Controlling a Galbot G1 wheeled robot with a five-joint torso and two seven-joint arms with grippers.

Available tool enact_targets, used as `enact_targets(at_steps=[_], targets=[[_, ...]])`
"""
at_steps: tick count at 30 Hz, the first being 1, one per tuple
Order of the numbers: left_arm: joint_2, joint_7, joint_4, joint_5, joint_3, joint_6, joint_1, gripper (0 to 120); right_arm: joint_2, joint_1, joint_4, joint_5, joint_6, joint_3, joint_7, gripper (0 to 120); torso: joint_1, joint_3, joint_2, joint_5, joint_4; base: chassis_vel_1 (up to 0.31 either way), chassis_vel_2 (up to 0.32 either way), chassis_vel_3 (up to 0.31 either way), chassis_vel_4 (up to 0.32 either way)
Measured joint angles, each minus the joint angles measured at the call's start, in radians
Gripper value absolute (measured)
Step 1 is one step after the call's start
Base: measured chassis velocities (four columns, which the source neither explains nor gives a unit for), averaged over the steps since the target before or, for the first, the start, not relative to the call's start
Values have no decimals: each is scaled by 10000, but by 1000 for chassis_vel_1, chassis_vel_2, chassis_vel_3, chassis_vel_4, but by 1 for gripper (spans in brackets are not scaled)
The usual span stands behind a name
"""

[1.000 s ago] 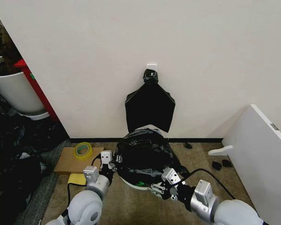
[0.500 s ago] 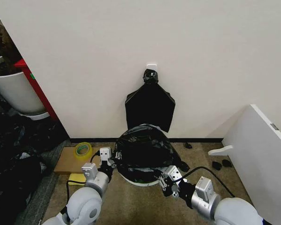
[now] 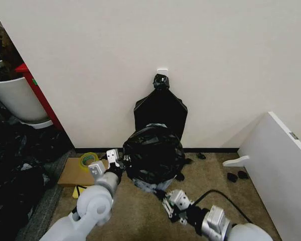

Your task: Place the garbage bag over the trash bin.

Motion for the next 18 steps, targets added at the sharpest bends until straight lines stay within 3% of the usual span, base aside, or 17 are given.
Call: enact_targets(at_steps=[18], targets=[[261,-900,-862,-1651,-245,488,361,1,551,577,-2675,-1791,755,-3,226,0,0,-1,0,1,0,0,0,0,0]])
